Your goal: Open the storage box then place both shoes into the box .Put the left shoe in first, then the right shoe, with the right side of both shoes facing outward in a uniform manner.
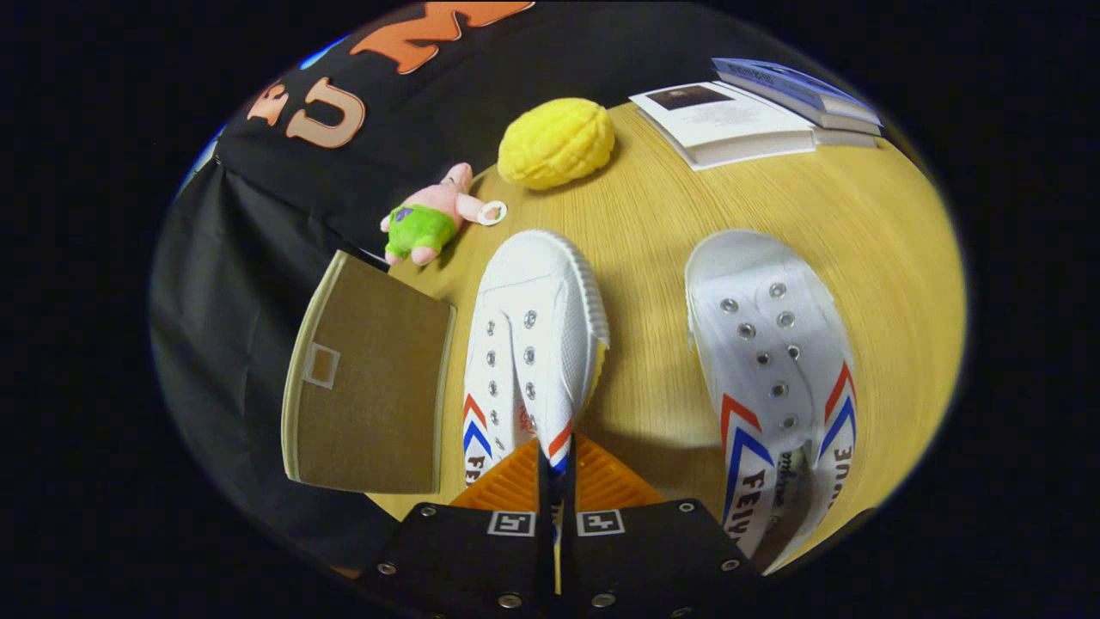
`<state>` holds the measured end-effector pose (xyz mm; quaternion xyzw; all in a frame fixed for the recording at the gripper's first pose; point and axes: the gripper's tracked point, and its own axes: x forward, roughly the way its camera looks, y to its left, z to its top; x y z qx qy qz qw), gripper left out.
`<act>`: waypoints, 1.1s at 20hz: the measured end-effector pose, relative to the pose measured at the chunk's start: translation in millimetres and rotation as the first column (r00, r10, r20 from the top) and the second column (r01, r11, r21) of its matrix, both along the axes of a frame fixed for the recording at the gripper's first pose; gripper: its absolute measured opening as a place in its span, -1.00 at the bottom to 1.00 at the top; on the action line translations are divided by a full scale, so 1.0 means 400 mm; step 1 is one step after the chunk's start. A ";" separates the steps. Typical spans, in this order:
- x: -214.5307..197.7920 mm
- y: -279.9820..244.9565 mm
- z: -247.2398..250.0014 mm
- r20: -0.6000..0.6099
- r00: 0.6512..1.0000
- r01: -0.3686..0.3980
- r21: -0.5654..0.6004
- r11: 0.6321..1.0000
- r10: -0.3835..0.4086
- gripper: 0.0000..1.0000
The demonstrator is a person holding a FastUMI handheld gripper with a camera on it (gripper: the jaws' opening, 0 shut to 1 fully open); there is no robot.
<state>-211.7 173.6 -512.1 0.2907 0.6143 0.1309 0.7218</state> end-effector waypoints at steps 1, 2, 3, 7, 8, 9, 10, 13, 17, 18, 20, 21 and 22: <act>0.017 0.007 0.029 0.012 1.000 0.015 0.026 1.000 -0.015 -0.94; 0.032 0.015 0.051 0.022 0.999 0.023 0.042 0.999 -0.024 -0.95; 0.051 0.016 0.073 0.034 0.999 0.040 0.051 0.998 -0.042 -0.94; 0.116 0.045 0.173 0.097 0.994 0.037 0.074 0.997 -0.044 -0.95; 0.136 0.059 0.200 0.115 0.993 0.031 0.081 0.996 -0.040 -0.95; 0.152 0.079 0.230 0.130 0.991 0.027 0.090 0.996 -0.039 -0.95; 0.169 0.102 0.256 0.142 0.989 0.020 0.100 0.995 -0.035 -0.95; 0.219 0.185 0.343 0.190 0.982 -0.007 0.135 0.991 -0.019 -0.95; 0.268 0.324 0.432 0.243 0.970 -0.073 0.184 0.980 0.026 -0.95; 0.275 0.358 0.441 0.253 0.966 -0.098 0.184 0.978 0.049 -0.95; 0.274 0.421 0.441 0.269 0.959 -0.144 0.174 0.974 0.094 -0.95; 0.274 0.459 0.444 0.276 0.954 -0.169 0.166 0.971 0.118 -0.95; 0.269 0.495 0.436 0.277 0.949 -0.198 0.156 0.968 0.149 -0.95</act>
